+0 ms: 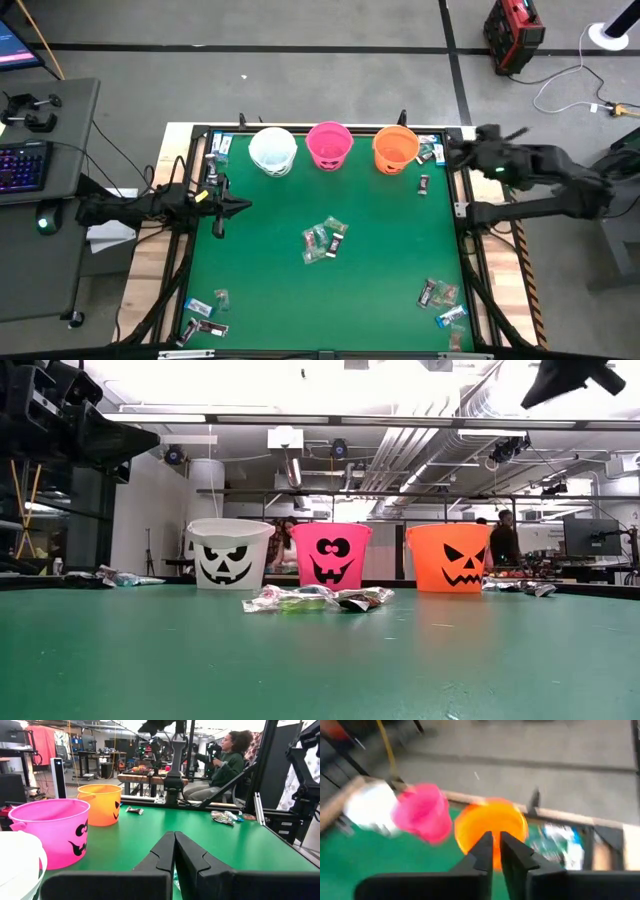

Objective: Sort candy by brand, put in halloween buckets
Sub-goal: Put the brown chocolate into the pink bucket

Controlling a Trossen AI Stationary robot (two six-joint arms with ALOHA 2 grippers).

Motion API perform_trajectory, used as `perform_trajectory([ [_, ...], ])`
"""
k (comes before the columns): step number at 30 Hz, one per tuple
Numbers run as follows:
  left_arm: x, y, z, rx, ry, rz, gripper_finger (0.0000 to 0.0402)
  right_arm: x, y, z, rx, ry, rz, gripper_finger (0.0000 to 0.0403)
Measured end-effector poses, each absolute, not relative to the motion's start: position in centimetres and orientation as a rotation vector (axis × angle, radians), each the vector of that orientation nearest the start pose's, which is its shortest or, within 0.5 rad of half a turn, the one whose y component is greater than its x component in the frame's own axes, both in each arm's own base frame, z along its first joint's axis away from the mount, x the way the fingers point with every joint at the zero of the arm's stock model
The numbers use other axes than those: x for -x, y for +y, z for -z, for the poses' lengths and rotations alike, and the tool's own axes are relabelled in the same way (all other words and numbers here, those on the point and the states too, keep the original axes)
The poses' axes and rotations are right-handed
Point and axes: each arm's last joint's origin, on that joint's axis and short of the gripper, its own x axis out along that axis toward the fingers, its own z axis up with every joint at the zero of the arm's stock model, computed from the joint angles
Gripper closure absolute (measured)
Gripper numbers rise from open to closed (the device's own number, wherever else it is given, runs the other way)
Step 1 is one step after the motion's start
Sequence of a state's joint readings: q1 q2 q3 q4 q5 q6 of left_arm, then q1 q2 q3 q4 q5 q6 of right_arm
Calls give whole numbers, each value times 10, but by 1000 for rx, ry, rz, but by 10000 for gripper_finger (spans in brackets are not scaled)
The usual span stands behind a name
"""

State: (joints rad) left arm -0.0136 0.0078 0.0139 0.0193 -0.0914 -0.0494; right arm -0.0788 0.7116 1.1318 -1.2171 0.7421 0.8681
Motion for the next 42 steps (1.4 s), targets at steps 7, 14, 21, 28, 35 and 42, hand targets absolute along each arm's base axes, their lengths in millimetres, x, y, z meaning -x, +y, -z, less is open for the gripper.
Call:
perform_trajectory([
  [7,-97,1,-170,51,-27,-77,401,-106,-27,-322,-747,745,1077,231],
  [14,-97,1,-170,51,-27,-77,401,-127,-34,-262,-849,1084,1120,109],
  [21,-97,1,-170,51,-27,-77,401,-139,-53,-214,-905,1113,1201,101],
  [28,-97,1,-170,51,-27,-77,401,-146,-74,-186,-910,1110,1264,101],
  [35,-97,1,-170,51,-27,-77,401,-156,-91,-169,-863,1168,1233,101],
  [42,-97,1,-170,51,-27,-77,401,-159,-100,-155,-812,1285,1199,105],
])
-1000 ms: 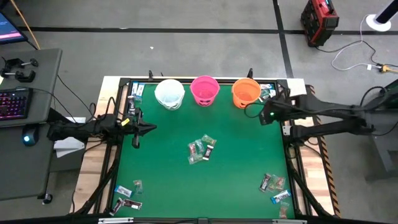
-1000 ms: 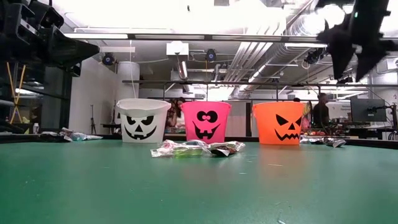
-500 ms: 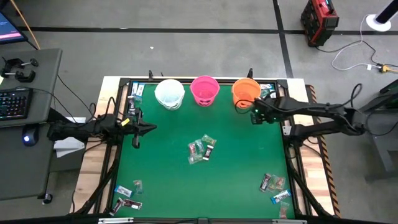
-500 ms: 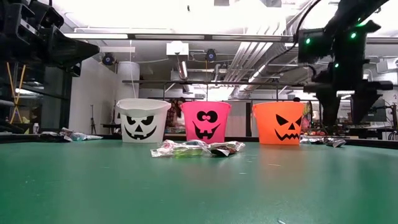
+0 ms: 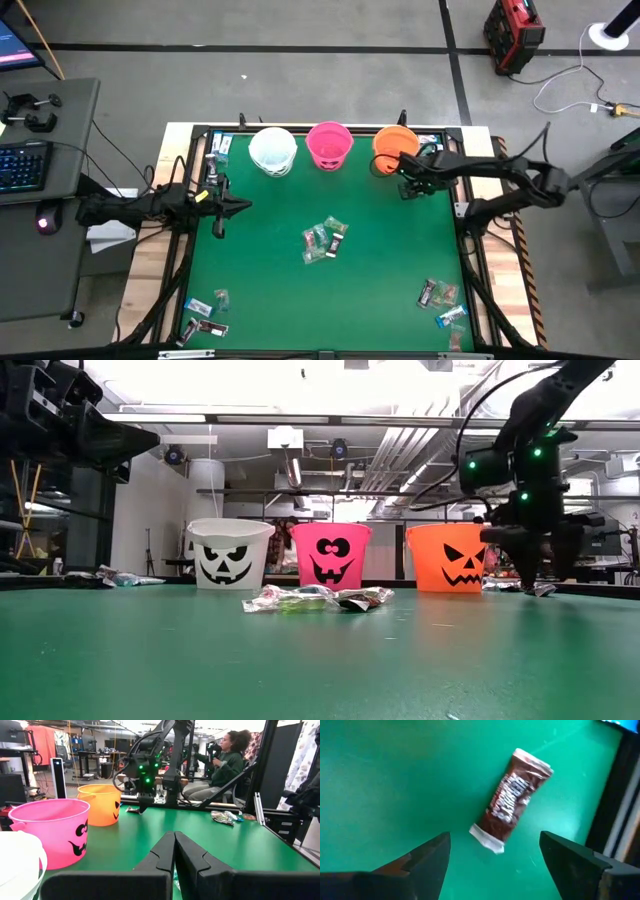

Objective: Sort candy by brand, put in halloween buckets
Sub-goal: Put the brown chocolate into the pink bucket

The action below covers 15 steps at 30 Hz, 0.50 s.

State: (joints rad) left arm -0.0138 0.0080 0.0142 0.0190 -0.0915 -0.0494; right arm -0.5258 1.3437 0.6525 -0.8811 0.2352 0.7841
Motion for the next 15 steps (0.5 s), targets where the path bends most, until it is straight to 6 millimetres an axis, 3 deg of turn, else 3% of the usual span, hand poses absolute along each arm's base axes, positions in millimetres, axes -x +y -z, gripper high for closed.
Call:
perform_trajectory([
  [7,-97,1,-170,51,-27,-77,401,-165,-109,-142,-811,1303,1198,179],
  [15,-97,1,-170,51,-27,-77,401,-169,-106,-138,-812,1345,1146,359],
])
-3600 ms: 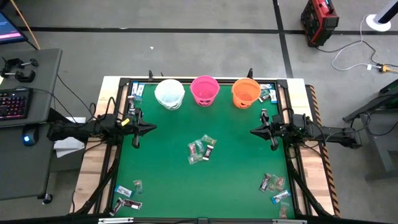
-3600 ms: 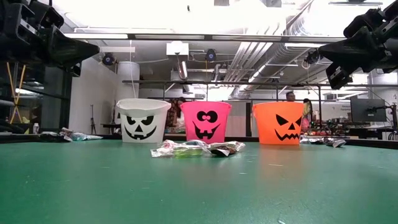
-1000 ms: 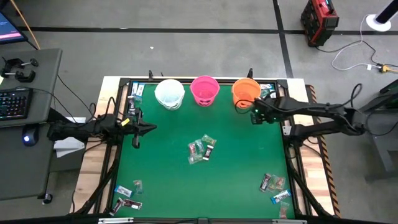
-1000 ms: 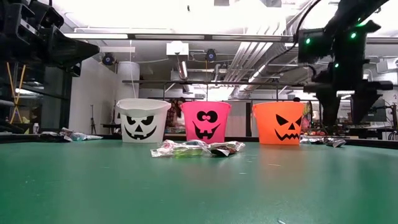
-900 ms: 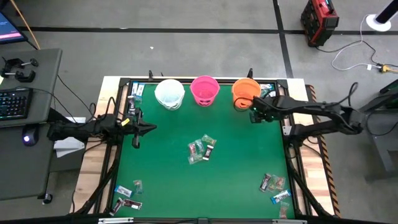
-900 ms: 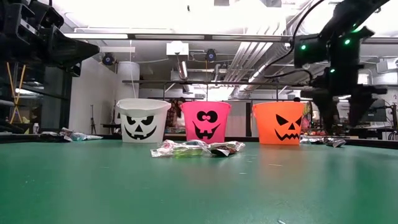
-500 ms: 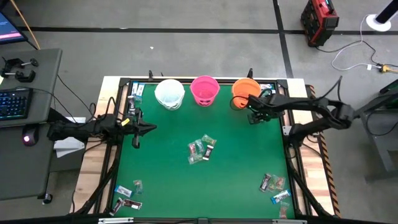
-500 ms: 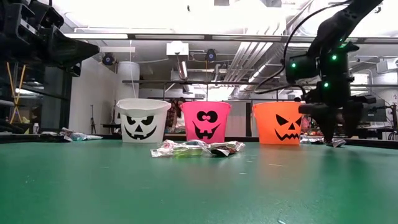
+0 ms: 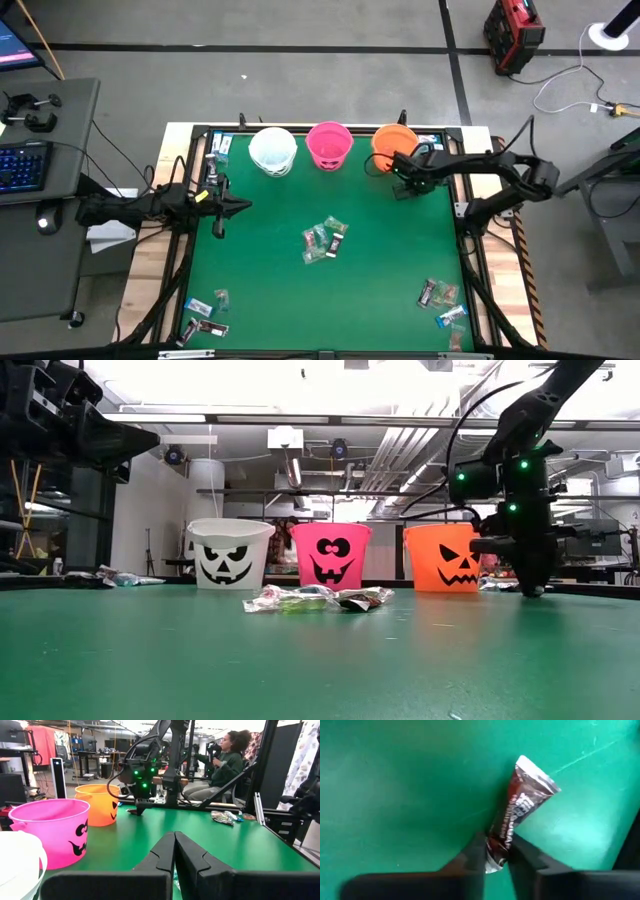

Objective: Sort candy by brand, put in halloween buckets
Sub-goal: Put the brown chocolate into the pink bucket

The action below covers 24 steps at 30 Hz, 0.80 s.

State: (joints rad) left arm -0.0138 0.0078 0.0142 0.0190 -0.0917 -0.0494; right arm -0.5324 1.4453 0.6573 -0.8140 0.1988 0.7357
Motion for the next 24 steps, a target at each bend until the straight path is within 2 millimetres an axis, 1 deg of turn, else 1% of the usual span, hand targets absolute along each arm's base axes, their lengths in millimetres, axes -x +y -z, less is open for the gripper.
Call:
perform_trajectory([
  [1,-97,1,-170,51,-27,-77,401,-168,-104,-140,-805,1355,1127,377],
  [2,-97,1,-170,51,-27,-77,401,-166,-100,-142,-809,1379,1103,387],
  [4,-97,1,-170,51,-27,-77,401,-161,-89,-149,-844,1455,1049,383],
  [6,-97,1,-169,51,-27,-77,401,-161,-79,-165,-852,1471,989,380],
  [9,-97,1,-170,51,-27,-77,401,-159,-61,-190,-852,1474,844,393],
  [10,-97,1,-170,51,-27,-77,401,-162,-56,-198,-865,1429,758,396],
  [11,-97,1,-170,51,-27,-77,401,-169,-53,-207,-877,1343,653,395],
  [14,-97,1,-170,51,-27,-77,401,-193,-45,-229,-917,1045,343,390],
  [16,-97,1,-170,51,-27,-77,401,-213,-46,-244,-888,817,229,392],
  [19,-97,1,-170,51,-27,-77,401,-238,-56,-258,-843,540,217,396],
  [21,-97,1,-170,51,-27,-77,401,-252,-67,-258,-813,419,237,397],
  [24,-97,1,-170,51,-27,-77,401,-271,-86,-253,-811,283,245,394],
])
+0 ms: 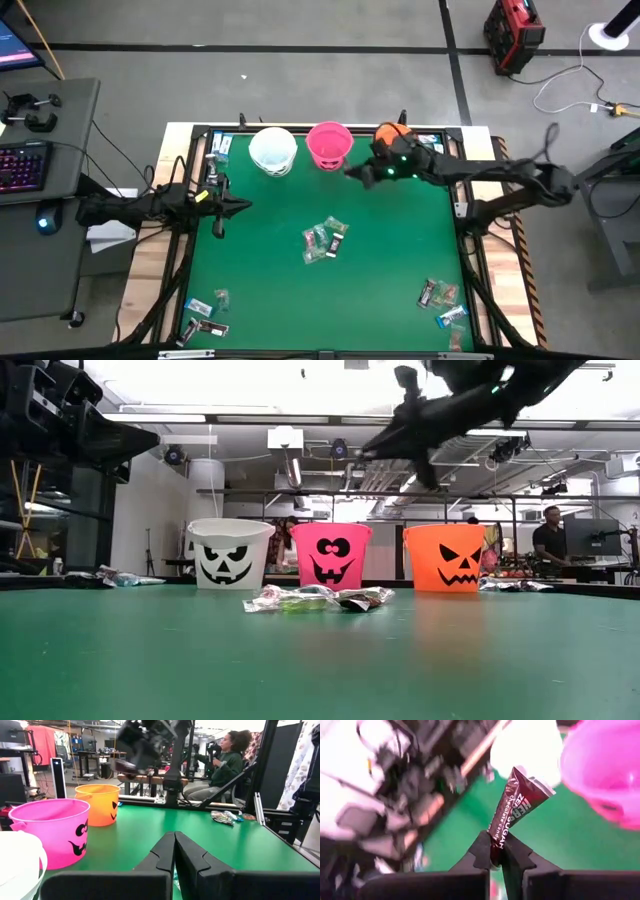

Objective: Sort candy by brand, put in halloween buckets
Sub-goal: Put the brown chocolate into the pink bucket

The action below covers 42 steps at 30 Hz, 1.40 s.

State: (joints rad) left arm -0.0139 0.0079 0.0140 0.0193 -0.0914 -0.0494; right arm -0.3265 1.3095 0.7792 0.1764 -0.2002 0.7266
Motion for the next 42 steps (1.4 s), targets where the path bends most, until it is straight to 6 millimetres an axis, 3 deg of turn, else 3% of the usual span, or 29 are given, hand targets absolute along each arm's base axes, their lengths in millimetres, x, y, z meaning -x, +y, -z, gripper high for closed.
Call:
perform_trajectory([
  [4,-97,1,-170,51,-28,-77,401,-290,-109,-236,-832,184,297,382],
  [8,-97,1,-169,51,-27,-77,401,-313,-130,-233,-844,194,362,354],
  [13,-97,1,-170,51,-27,-78,401,-342,-151,-232,-754,337,441,280],
  [17,-97,1,-170,51,-27,-77,401,-354,-165,-237,-676,503,535,205],
  [21,-97,1,-169,51,-26,-77,401,-357,-171,-256,-592,565,516,149],
  [26,-97,1,-170,51,-27,-78,401,-348,-168,-292,-549,587,450,131],
  [31,-97,1,-169,51,-27,-77,401,-322,-137,-322,-586,657,290,132],
  [34,-97,1,-170,51,-28,-77,401,-310,-102,-309,-693,869,170,132],
  [37,-97,1,-169,51,-27,-77,401,-302,-63,-290,-868,1098,156,132],
  [42,-97,1,-170,51,-28,-77,401,-314,-5,-259,-1095,1218,261,132],
])
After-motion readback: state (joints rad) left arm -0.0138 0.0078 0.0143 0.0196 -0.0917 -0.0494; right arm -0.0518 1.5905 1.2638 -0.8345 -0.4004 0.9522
